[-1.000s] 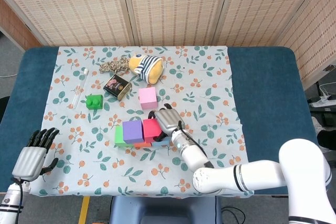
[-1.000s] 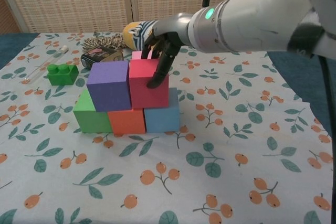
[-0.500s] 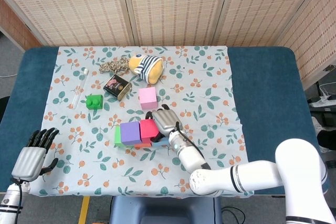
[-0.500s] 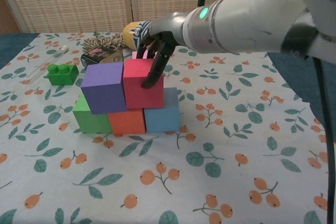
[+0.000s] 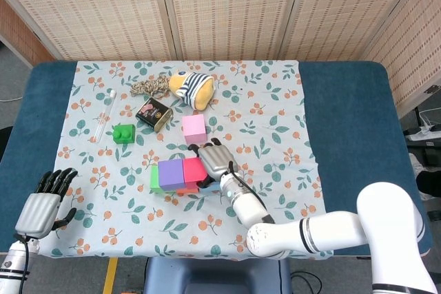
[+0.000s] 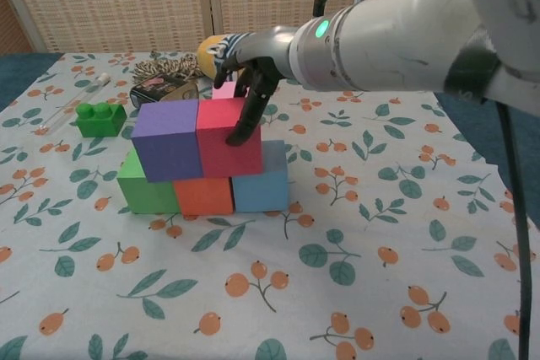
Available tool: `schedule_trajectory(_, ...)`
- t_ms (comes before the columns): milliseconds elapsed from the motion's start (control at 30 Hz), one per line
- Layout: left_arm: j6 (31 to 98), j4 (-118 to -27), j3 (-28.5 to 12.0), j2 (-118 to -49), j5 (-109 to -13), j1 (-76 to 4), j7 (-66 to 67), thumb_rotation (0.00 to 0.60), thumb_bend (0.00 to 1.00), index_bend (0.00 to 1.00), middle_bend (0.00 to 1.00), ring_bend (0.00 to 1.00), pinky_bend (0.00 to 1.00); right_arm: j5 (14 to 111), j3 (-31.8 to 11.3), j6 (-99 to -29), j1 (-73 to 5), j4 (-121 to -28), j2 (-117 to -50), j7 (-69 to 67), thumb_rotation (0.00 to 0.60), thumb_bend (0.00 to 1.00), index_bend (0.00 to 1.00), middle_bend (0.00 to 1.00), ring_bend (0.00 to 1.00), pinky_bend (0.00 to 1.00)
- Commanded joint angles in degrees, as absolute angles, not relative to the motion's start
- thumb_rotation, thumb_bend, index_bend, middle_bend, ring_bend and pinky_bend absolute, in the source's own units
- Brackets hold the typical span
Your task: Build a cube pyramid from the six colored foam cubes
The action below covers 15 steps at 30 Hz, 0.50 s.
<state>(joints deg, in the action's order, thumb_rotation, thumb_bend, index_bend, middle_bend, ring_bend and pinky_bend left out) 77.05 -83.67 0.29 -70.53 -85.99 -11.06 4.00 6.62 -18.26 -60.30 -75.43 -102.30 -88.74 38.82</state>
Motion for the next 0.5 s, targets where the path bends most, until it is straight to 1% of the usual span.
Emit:
schedule_trajectory(33, 77.0, -83.7, 0.3, -70.5, -86.0, -11.1, 4.0, 0.6, 0.35, 0.0, 0.04, 0.0, 0.05, 6.9, -18.2, -60.4, -75.3, -102.3, -88.8, 38.7, 0.6, 0.4, 0.04, 0.24, 0.11, 0.02)
schedule_trajectory(167, 77.1, -83.7, 0.2, -70.6, -86.0, -11.1, 3.9, 0.6, 0.35, 0.0, 0.03, 0.0, 0.05, 7.1, -18.3, -60.3, -75.2, -102.4, -88.7, 38.6, 0.6, 0.37, 0.0, 0.2, 0.09, 0.02)
schedule_trajectory(333, 77.3, -83.7, 0.2, -70.5, -86.0, -11.0, 3.8, 0.6, 0.35, 0.0, 0.03, 0.0, 0.05, 6.6, -18.3, -59.7, -75.1, -103.2, -88.0, 38.6, 0.6, 0.33, 0.0, 0.16, 0.07, 0.02)
schedule_trajectory(500, 77.4, -83.6, 0.2, -70.5, -86.1, -10.9, 3.7, 0.6, 0.35, 0.0, 0.03, 0.0, 0.05, 5.6, -17.9, -59.3, -75.3, -104.1, -87.4, 39.1, 0.6, 0.31, 0.0, 0.16, 0.07, 0.02)
